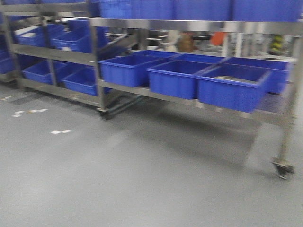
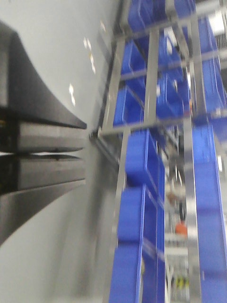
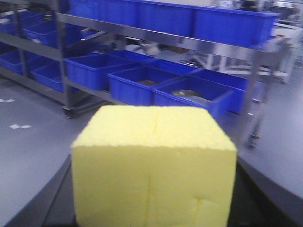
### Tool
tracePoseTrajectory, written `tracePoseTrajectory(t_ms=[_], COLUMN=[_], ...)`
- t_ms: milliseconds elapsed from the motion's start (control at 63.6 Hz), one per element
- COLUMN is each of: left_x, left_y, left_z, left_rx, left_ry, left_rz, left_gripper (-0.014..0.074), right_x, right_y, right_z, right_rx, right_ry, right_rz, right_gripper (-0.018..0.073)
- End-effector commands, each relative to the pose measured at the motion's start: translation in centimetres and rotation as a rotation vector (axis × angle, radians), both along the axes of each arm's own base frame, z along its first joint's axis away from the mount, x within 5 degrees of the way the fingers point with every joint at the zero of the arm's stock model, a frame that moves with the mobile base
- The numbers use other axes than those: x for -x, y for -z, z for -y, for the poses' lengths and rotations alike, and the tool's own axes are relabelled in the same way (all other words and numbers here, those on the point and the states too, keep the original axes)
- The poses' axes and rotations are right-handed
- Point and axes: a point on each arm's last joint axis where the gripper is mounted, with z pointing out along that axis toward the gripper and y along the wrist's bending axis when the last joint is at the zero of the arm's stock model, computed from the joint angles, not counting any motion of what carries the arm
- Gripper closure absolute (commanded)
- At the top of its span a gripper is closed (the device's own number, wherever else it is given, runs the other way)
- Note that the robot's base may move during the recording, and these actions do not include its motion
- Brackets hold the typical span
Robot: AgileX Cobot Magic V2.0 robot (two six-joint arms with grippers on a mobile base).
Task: Place yellow foam block on left shelf second layer
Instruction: 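Drive the base up to the shelf of blue bins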
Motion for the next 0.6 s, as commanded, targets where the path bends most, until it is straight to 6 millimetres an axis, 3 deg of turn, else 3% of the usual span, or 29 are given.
tracePoseTrajectory(t_ms=[0,581], left_x=[0.10,0.10], left_y=[0.03,0.03], left_z=[0.04,0.04], left_rx=[0.015,0.015], left_ry=[0.009,0.009], left_rz=[0.076,0.076], left_gripper=[0.0472,0.0472], right_x=[0.07,0.07], right_y=[-1.79,-1.79], right_z=[0.02,0.02], right_rx=[0.011,0.011], right_ry=[0.004,0.004], right_rz=[0.112,0.112], right_gripper=[0.0072,0.0072])
